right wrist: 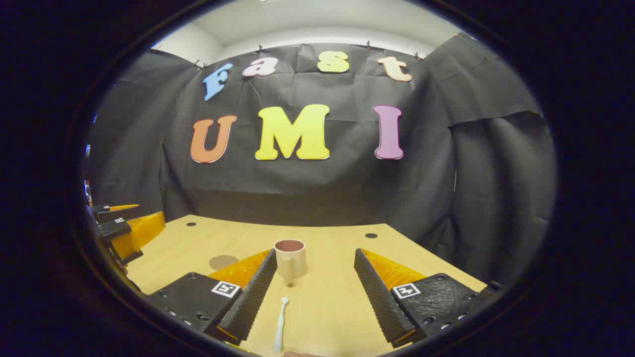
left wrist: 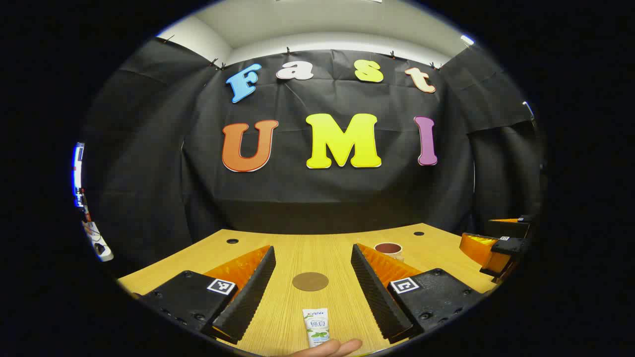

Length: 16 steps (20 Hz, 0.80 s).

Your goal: Put the toothbrush and toothpaste on the desktop into the cup, then pick up the cup and place it on the coaster on the desktop.

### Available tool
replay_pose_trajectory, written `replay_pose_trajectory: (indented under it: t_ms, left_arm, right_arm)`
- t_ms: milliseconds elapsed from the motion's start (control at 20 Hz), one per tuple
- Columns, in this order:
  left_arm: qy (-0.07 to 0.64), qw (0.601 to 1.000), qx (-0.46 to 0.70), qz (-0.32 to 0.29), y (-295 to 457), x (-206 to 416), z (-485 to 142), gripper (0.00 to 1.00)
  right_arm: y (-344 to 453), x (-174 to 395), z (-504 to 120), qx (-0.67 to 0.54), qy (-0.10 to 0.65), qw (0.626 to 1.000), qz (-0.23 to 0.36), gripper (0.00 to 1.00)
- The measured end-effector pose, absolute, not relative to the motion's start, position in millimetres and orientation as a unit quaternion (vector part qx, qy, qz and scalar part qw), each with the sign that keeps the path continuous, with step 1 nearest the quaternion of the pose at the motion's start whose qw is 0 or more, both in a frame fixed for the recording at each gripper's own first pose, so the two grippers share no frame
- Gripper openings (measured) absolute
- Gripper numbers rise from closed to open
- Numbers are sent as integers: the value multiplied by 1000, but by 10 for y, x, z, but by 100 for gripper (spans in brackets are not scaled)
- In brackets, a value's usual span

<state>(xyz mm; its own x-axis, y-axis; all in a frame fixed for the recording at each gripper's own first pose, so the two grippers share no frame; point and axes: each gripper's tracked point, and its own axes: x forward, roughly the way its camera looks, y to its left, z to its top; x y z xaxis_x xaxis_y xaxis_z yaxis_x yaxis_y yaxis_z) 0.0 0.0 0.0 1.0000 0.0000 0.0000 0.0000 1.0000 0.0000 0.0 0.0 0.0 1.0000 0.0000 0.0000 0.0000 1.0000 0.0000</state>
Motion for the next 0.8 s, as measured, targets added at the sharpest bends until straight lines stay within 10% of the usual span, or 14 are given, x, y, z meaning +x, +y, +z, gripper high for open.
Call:
replay_pose_trajectory:
  t_ms: [800]
  left_arm:
    - [14,1000,-2,6,81,10,-126,97]
  right_arm:
    - [56,86,-135,6,24,1000,2,98]
